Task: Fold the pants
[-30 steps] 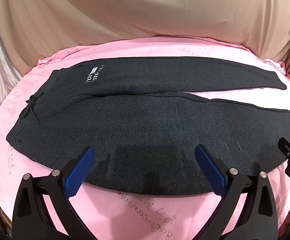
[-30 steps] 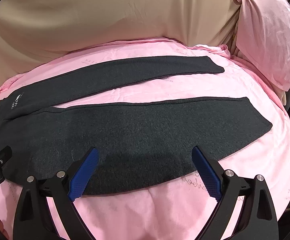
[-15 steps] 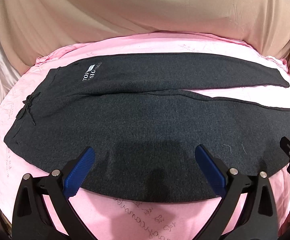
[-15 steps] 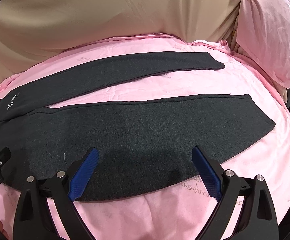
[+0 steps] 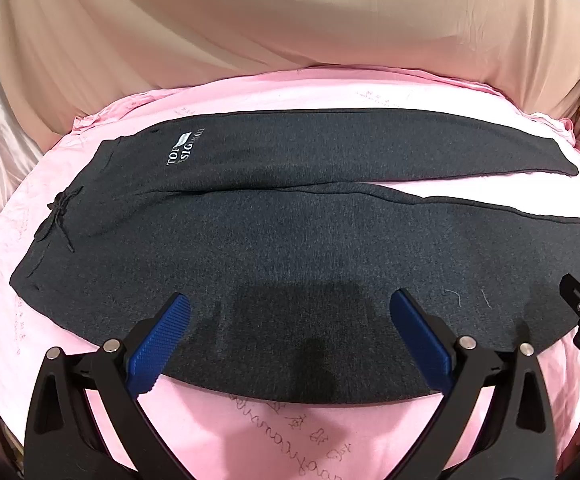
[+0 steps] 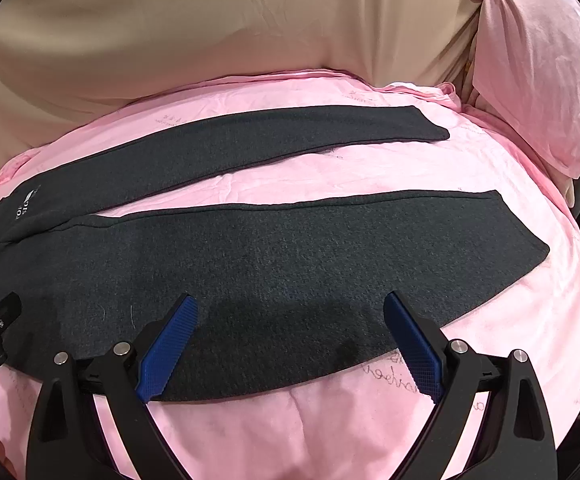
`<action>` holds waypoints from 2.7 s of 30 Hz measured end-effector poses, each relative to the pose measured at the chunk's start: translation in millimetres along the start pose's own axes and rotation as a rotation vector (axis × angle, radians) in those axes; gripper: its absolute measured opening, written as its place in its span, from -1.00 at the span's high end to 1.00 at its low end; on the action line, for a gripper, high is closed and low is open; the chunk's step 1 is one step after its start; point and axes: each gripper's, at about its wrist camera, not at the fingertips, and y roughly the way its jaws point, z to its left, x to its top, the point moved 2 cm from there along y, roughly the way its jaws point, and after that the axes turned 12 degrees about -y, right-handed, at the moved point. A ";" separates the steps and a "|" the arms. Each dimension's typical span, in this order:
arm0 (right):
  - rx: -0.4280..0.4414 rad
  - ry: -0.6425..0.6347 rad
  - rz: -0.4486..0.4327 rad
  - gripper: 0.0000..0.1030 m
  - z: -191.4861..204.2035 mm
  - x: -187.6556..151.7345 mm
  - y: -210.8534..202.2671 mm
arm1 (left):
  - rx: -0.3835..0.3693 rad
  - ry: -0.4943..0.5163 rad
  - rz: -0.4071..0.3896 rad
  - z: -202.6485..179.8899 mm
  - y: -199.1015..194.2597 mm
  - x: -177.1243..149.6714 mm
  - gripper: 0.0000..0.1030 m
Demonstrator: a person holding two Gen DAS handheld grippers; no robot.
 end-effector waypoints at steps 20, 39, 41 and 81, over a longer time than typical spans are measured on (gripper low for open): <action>-0.001 -0.027 -0.011 -0.79 -41.8 15.7 26.4 | -0.045 -0.051 0.025 34.5 20.2 39.8 -0.91; 0.035 0.045 0.033 -0.78 -260.2 204.6 240.8 | 0.167 -0.351 0.141 265.2 208.9 261.0 -0.91; 0.029 0.036 0.057 -0.78 -259.5 208.6 256.7 | 0.200 -0.357 0.160 272.9 222.7 256.7 -0.91; 0.043 -0.038 -0.044 0.32 -276.9 10.4 61.0 | 0.067 -0.432 0.082 319.4 28.1 71.9 -0.07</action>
